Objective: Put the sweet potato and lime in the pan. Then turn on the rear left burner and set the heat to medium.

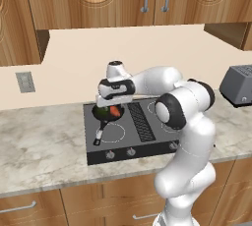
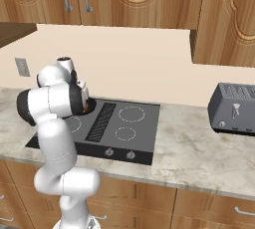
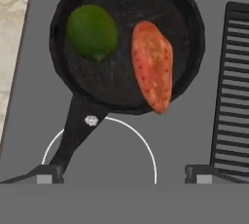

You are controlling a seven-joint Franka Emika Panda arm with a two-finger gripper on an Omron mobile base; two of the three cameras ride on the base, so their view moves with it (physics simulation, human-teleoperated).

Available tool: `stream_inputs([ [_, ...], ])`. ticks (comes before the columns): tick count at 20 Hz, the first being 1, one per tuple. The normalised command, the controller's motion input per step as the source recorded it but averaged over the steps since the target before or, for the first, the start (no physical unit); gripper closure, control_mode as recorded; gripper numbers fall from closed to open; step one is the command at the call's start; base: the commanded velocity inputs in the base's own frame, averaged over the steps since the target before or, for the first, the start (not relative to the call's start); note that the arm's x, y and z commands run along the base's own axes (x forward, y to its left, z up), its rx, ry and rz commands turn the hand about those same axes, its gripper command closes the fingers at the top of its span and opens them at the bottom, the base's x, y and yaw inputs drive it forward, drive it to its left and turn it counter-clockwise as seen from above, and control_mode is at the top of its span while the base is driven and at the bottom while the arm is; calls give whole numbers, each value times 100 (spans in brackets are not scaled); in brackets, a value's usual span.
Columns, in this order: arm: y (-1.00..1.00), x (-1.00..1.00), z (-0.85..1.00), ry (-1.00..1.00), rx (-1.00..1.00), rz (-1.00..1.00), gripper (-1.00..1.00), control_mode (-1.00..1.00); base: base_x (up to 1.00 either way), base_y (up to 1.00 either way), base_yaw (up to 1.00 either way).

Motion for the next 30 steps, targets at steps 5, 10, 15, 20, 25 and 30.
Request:
stream_inputs([
  [5,-13,-49,1,-4,3,0,-100,-100,0,0,0],
  [10,-7,-17,14,0,3,0,-100,-100,0,0,0],
  [15,-20,-20,3,2,2,0,-100,-100,0,0,0],
  [20,-11,-30,0,4,0,-3,-100,-100,0,0,0],
  [25,-1,-28,0,12,0,-9,-100,-100,0,0,0],
  [30,-11,-35,-4,8,0,-11,-100,-100,0,0,0],
])
